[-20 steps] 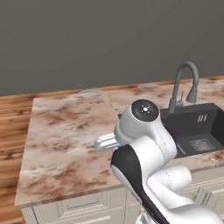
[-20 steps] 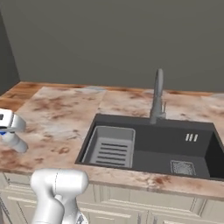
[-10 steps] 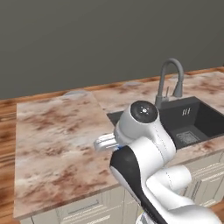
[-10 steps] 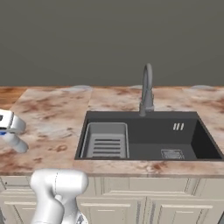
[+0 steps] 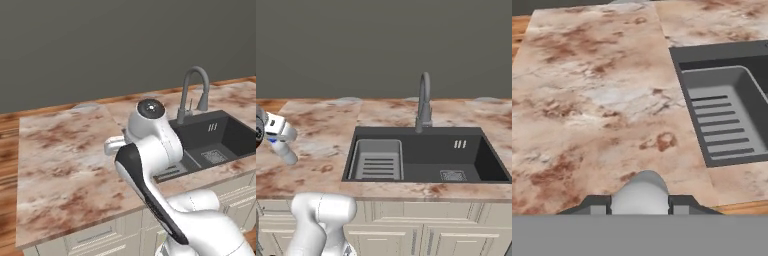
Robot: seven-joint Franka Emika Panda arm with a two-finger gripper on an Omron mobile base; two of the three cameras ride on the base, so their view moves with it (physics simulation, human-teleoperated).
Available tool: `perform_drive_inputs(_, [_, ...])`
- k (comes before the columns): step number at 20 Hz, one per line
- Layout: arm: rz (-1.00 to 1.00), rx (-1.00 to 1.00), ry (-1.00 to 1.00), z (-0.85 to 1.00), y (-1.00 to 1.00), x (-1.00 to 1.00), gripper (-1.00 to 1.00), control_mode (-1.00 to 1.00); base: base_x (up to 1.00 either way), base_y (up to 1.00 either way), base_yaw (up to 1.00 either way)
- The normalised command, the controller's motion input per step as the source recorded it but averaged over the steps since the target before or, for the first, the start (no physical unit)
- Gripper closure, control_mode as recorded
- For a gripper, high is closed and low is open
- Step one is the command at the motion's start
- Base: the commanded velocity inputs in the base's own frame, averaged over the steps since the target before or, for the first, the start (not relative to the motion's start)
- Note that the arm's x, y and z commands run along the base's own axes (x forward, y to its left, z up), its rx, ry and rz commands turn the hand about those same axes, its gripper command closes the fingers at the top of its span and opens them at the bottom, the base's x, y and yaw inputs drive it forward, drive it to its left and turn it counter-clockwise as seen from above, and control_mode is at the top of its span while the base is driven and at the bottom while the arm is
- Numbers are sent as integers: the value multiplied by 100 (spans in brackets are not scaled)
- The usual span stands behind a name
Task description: Move the drinks to the dining counter.
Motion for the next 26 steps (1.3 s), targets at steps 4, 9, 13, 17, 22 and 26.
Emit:
perform_drive_inputs(4, [0,0,28,11,0,56,100,-100,0,0,0])
perform_drive_inputs(9, [0,0,19,1,0,52,100,-100,0,0,0])
perform_drive_inputs(13, [0,0,3,0,0,35,100,-100,0,0,0])
perform_drive_inputs(17, [0,0,0,0,0,28,100,-100,0,0,0])
perform_drive_inputs(22, [0,1,0,-4,0,17,100,-100,0,0,0])
perform_drive_inputs(26, [0,7,0,-10,-1,11,100,-100,0,0,0])
